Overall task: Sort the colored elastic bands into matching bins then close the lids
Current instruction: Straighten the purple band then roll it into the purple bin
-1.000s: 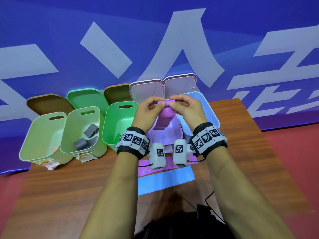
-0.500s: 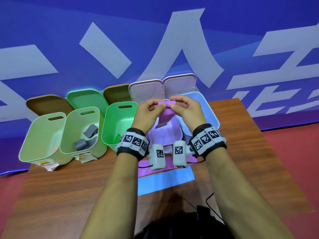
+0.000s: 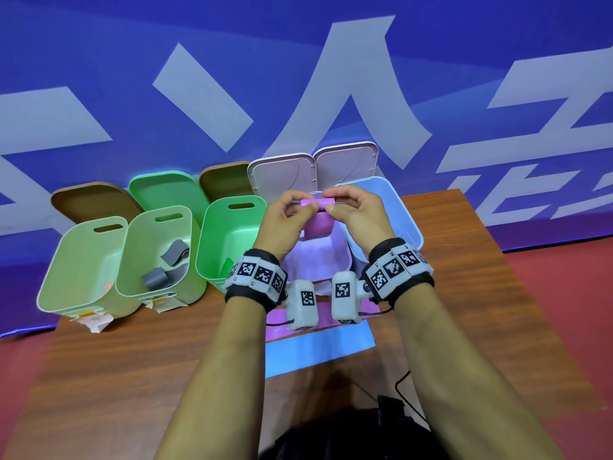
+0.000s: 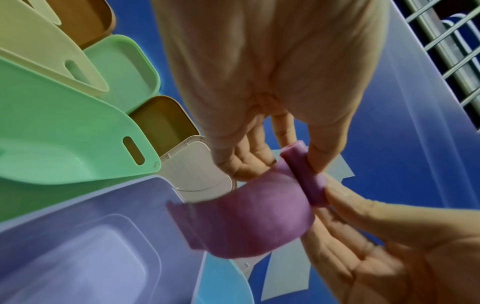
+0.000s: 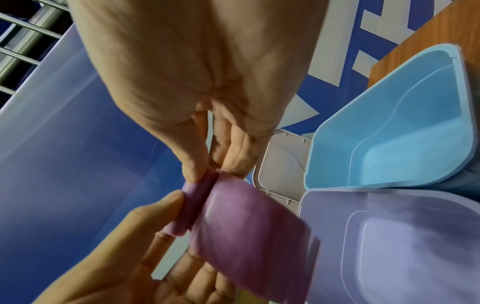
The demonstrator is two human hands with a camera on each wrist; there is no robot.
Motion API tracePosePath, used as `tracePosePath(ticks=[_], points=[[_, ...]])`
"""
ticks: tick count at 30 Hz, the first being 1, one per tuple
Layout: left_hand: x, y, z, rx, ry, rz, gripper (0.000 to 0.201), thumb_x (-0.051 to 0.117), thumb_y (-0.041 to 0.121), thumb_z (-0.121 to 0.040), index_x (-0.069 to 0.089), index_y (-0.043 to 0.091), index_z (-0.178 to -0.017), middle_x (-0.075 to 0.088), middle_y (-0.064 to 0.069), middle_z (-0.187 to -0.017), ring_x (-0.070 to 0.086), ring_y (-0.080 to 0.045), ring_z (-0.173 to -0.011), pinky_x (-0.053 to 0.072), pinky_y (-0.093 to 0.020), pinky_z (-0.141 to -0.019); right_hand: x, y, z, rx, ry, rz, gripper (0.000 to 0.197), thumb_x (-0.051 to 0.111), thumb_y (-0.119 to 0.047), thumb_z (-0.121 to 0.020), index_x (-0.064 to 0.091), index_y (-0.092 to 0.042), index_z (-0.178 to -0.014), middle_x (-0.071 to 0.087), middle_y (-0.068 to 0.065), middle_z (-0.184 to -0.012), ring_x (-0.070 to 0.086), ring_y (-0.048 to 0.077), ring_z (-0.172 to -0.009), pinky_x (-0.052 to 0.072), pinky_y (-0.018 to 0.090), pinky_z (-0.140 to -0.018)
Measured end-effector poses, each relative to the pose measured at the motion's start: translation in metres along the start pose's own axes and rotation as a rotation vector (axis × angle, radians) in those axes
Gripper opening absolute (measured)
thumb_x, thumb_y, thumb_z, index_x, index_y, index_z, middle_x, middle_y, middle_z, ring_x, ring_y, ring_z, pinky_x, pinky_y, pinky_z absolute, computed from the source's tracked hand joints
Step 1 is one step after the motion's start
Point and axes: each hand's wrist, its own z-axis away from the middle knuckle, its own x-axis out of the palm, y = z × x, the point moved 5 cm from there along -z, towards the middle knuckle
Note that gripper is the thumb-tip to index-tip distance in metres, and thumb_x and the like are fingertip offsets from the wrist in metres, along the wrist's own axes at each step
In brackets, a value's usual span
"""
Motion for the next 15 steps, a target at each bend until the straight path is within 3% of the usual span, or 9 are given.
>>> tracePosePath(ticks=[2, 6, 9, 12, 15], points=[[-0.0013, -0.0006, -0.0015, 0.014, 0.002, -0.004, 0.013, 0.069, 0.008, -0.088, 0.065, 0.019, -0.093, 0.072, -0.009, -0.091, 0.066, -0.02, -0.084, 0.057, -0.033, -0.073, 0.0005, 0.0004, 0.0003, 0.012, 0.001, -0.024, 0.024, 0.063, 0.007, -0.086, 0.07, -0.009, -0.102, 0.072, 0.018, -0.107, 0.068, 0.021, -0.096, 0.056, 0.031, -0.091], [-0.0042, 0.006, -0.0013, 0.082, -0.01, -0.004, 0.024, 0.067, -0.004, -0.085, 0.066, 0.018, -0.093, 0.07, -0.006, -0.095, 0.063, -0.014, -0.085, 0.052, -0.023, -0.076, 0.0037, 0.002, 0.0001, 0.05, -0.024, -0.071, 0.019, 0.062, 0.003, -0.09, 0.07, -0.01, -0.1, 0.068, 0.024, -0.105, 0.067, 0.026, -0.094, 0.058, 0.039, -0.091], [-0.0036, 0.0036, -0.0013, 0.068, -0.031, 0.009, 0.023, 0.067, 0.004, -0.079, 0.066, 0.021, -0.093, 0.069, -0.005, -0.098, 0.063, -0.017, -0.091, 0.052, -0.028, -0.081, 0.0019, 0.0011, -0.0004, 0.025, -0.001, -0.018, 0.019, 0.061, 0.005, -0.09, 0.07, -0.007, -0.101, 0.066, 0.012, -0.092, 0.066, 0.02, -0.086, 0.058, 0.036, -0.086], [-0.0014, -0.0019, -0.0008, -0.011, -0.014, 0.058, 0.017, 0.072, 0.021, -0.078, 0.066, 0.023, -0.094, 0.071, -0.011, -0.1, 0.066, -0.031, -0.1, 0.054, -0.042, -0.088, 0.0, -0.0004, 0.0002, 0.015, 0.024, 0.011, 0.021, 0.061, 0.006, -0.088, 0.069, -0.006, -0.102, 0.069, 0.006, -0.094, 0.068, 0.014, -0.085, 0.058, 0.034, -0.086], [-0.0003, -0.0033, -0.0015, -0.011, -0.005, 0.018, 0.009, 0.07, 0.014, -0.088, 0.065, 0.02, -0.092, 0.071, -0.007, -0.093, 0.066, -0.023, -0.091, 0.054, -0.039, -0.084, -0.002, -0.005, 0.0009, 0.005, 0.042, 0.058, 0.025, 0.059, 0.009, -0.086, 0.069, -0.004, -0.104, 0.07, 0.006, -0.099, 0.067, 0.0, -0.079, 0.055, 0.025, -0.083]])
